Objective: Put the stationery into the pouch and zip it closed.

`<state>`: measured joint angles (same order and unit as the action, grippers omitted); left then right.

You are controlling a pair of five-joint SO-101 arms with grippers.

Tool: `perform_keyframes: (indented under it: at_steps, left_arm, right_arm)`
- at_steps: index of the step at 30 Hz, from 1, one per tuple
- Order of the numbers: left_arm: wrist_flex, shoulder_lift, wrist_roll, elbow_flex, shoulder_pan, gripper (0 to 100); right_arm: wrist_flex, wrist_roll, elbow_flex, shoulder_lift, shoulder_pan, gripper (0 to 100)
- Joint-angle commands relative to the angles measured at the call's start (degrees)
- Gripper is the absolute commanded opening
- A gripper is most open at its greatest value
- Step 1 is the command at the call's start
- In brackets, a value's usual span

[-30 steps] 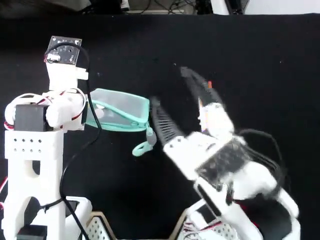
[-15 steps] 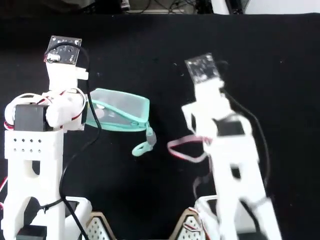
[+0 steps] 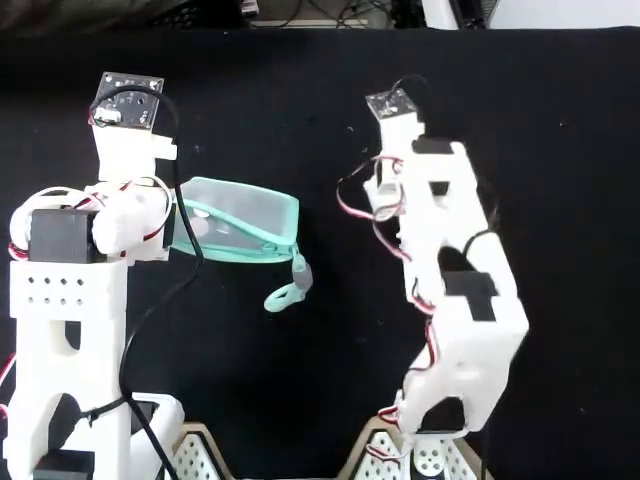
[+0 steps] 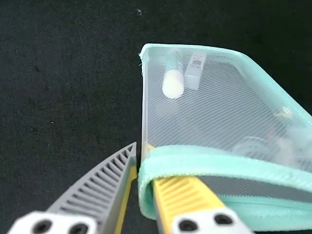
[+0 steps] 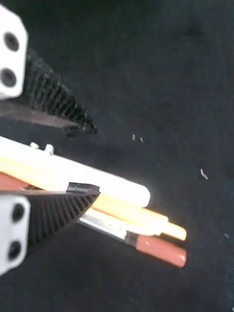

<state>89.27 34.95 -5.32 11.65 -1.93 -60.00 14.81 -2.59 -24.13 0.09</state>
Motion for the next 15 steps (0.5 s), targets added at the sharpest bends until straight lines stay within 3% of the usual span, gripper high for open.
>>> perform_keyframes:
  at_steps: [1,15]
  left_arm:
    - [-0.79,0.18,-0.44,-0.04,-0.48,3]
    - [-0.79,0.18,-0.53,-0.04,-0.48,3]
  right_arm:
    - [-1.05,1.58,5.23,-0.92,1.41,16.6]
    - [1.41,3.25,5.67,-1.19,0.62,16.6]
